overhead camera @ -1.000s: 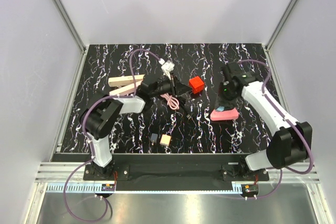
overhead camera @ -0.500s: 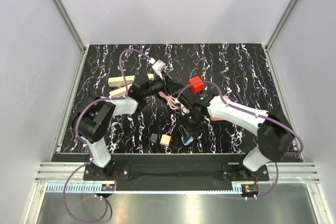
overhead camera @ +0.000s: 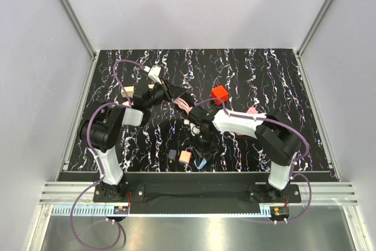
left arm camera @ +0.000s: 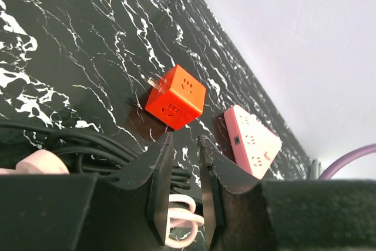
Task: Pull the plug off the socket
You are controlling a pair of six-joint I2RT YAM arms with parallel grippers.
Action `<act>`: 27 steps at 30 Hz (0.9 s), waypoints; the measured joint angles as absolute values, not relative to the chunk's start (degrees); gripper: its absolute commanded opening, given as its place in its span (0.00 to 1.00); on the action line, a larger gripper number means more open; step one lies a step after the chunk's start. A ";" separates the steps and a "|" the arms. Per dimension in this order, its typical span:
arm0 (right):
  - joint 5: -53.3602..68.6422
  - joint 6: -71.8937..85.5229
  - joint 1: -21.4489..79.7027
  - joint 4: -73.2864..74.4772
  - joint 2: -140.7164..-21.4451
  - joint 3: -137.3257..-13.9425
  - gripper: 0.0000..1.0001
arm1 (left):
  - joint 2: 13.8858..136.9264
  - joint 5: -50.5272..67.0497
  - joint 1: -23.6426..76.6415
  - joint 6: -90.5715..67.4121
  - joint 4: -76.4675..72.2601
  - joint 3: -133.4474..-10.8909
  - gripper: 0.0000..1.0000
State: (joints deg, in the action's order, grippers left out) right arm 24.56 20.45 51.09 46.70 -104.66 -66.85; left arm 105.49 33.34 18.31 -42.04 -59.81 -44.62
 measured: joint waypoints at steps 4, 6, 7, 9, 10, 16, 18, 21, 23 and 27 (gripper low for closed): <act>25.65 19.22 51.13 46.30 -106.50 -68.53 0.00 | 107.18 34.35 18.02 -44.56 -62.17 -44.60 0.28; 26.20 18.63 51.13 46.06 -107.28 -69.32 0.00 | 107.48 34.61 18.02 -45.21 -62.87 -44.60 0.28; 26.50 18.31 51.13 46.09 -107.57 -69.58 0.00 | 107.50 34.79 18.02 -45.43 -63.16 -44.60 0.28; 26.87 17.72 51.13 46.06 -107.79 -69.73 0.03 | 107.50 34.96 18.00 -45.76 -63.70 -44.60 0.28; 26.89 17.47 51.13 46.06 -107.79 -69.73 0.04 | 107.50 34.98 18.00 -45.82 -63.92 -44.60 0.28; 26.65 16.19 51.13 46.09 -107.79 -69.73 0.30 | 107.92 35.42 18.00 -46.68 -64.84 -44.60 0.27; 26.57 15.88 51.13 46.11 -107.79 -69.73 0.41 | 108.16 35.48 18.00 -46.92 -65.10 -44.60 0.27; 26.17 15.55 51.13 46.15 -107.79 -69.71 0.46 | 108.44 35.62 18.00 -47.09 -65.34 -44.60 0.26; 24.84 15.33 51.11 46.06 -107.79 -69.49 0.52 | 108.66 35.66 18.00 -47.27 -65.49 -44.60 0.25; 22.31 15.09 51.07 46.13 -108.05 -69.10 0.63 | 108.88 35.66 18.00 -47.48 -65.63 -44.60 0.25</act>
State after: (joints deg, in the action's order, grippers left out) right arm 22.31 15.09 51.07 46.13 -108.05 -69.10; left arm 108.88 35.66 18.00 -47.48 -65.63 -44.60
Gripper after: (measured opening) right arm 0.565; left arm 0.256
